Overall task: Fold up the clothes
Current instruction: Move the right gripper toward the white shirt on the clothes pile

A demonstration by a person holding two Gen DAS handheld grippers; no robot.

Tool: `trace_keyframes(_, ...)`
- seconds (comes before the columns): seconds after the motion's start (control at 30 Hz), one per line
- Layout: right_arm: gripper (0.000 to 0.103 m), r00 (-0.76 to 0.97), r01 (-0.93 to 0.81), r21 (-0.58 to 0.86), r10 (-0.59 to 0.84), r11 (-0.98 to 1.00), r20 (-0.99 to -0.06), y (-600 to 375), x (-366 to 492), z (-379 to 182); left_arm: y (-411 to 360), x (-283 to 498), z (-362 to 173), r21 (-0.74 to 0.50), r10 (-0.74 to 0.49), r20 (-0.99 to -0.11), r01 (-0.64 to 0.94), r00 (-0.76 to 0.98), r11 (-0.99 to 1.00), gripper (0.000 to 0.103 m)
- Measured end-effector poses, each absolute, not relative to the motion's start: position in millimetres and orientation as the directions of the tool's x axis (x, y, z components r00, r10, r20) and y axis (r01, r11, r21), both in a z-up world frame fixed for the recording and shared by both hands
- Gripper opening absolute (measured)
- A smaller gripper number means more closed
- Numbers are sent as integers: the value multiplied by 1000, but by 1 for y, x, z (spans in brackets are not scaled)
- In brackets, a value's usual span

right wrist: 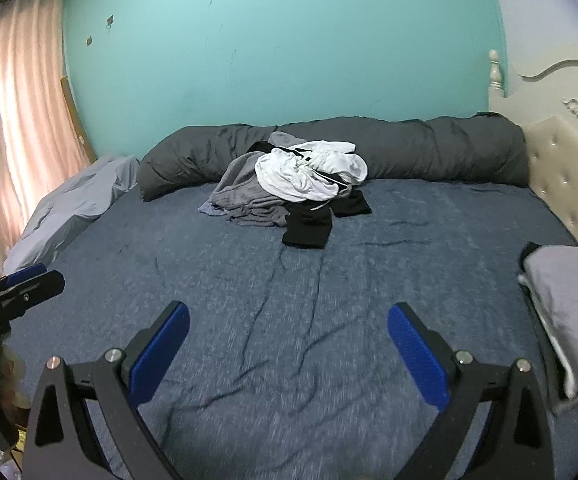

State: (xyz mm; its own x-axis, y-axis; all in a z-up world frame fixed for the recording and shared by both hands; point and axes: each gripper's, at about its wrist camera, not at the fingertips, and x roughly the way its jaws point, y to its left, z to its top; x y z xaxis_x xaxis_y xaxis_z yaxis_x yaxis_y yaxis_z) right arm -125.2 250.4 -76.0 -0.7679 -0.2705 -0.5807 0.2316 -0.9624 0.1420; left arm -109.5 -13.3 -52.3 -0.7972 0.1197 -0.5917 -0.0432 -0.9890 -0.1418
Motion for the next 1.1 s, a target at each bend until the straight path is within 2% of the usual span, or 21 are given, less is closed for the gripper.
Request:
trace_keyframes(0.3, 100, -772, 256, 142, -290, -956, -566, 245, -240, -126, -31, -229, -93, -159, 100, -609, -2, -787, -987, 103)
trace_keyframes(0.6, 102, -726, 217, 169, -275, -961, -630, 239, -361, -190, -51, -337, -140, -193, 97, -641, 38, -762, -980, 103)
trace_keyframes(0.67, 102, -714, 211, 175, -274, -962, -645, 237, -380, -198, -58, -354, -148, -186, 179, -658, -72, -732, -980, 103)
trace_keyframes(0.7, 102, -707, 208, 178, -274, -962, -652, 236, -390, -202, -60, -363, -152, -195, 187, -664, -73, -724, -978, 103)
trace_keyframes(1.1, 102, -708, 168, 218, -272, -961, -652, 226, -506, -224, -89, -448, -184, -295, 206, -713, 20, -671, -955, 103)
